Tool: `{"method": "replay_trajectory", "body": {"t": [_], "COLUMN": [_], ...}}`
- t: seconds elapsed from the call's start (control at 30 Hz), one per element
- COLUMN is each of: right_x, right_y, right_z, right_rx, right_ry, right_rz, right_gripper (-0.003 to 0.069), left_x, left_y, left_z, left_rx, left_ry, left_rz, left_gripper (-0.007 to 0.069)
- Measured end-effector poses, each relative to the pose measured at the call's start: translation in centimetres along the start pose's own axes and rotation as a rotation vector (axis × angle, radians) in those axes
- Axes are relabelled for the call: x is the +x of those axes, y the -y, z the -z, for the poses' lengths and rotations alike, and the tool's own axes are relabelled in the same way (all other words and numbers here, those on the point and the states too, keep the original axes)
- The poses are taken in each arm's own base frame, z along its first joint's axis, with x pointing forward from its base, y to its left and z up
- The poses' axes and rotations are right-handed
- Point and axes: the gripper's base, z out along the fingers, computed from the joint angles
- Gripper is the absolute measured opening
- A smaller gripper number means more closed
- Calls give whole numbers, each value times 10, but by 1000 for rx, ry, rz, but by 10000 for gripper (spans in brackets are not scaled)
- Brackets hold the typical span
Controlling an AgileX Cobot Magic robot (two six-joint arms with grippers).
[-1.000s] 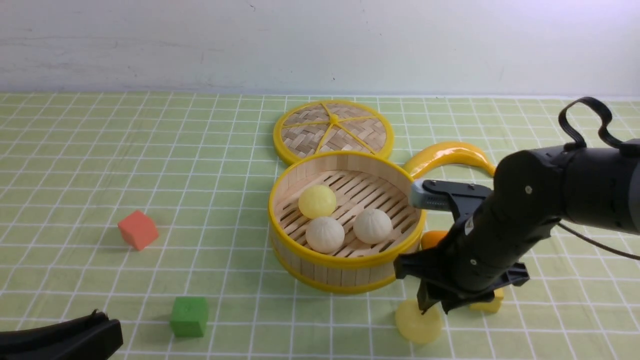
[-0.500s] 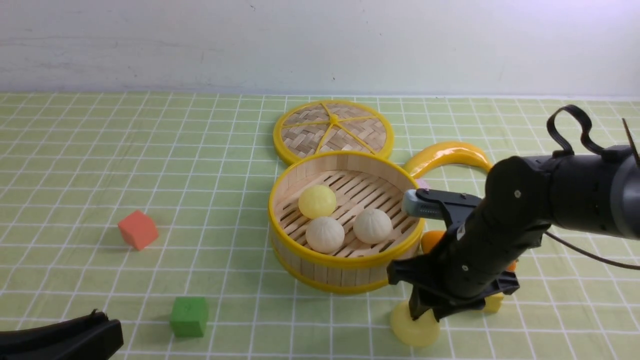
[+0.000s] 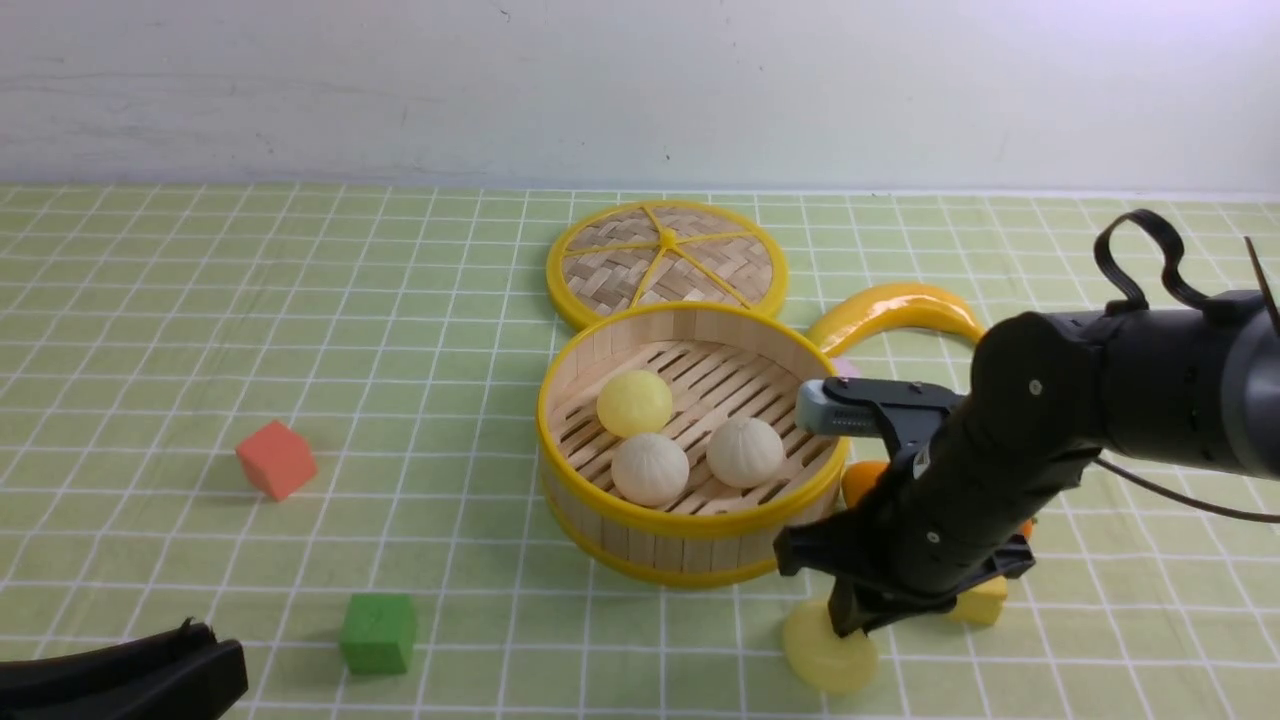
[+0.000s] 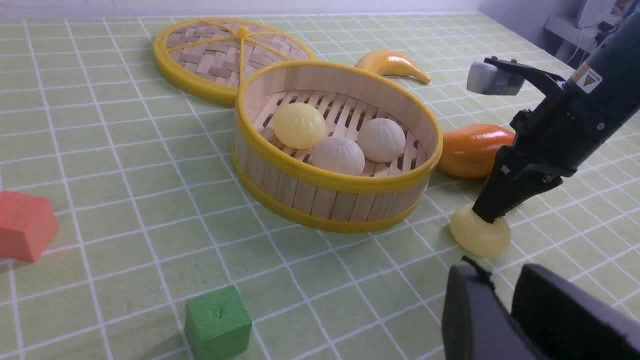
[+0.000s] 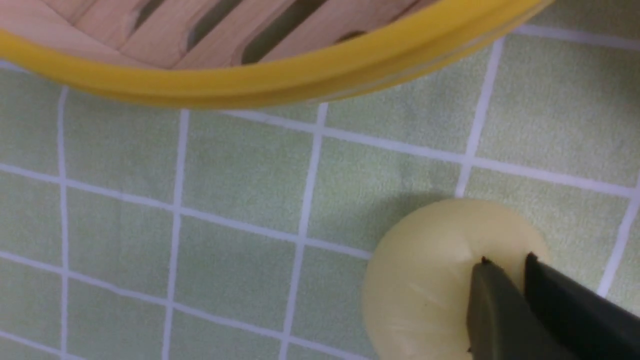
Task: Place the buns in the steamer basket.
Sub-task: Use the right arm to grab a steamed stuffed bun, then use the right arm to put the steamed stuffed bun into the steamer
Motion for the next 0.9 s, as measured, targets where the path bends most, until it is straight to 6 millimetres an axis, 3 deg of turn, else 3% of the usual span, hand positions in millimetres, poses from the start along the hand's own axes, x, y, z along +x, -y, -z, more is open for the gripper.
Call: {"method": "replay_trajectory", "body": {"t": [0.07,0.2,0.4,0.57,0.77,0.9], "right_x": [0,1,5,0,-35,-71], "right_y": [0,0,-7,-18,-36,-36], "right_z": [0,2,36,76,107,100], "right_rx": [0,0,-32,-77,-118,-117], "right_ry": [0,-8,28,127,274,324], "right_rz": [11,22,58,89,143,144], "right_gripper": [7,-2,-2,-2,-2,0], "left_x": [0,0,0,0,0,0], "left_y": [0,0,0,0,0,0], "left_z": [0,0,0,0,0,0], "left_rx": [0,0,0,0,0,0], "left_ry": [0,0,0,0,0,0], "left_rz": [0,0,0,0,0,0], "left_gripper": [125,128,129,134,144,147]}}
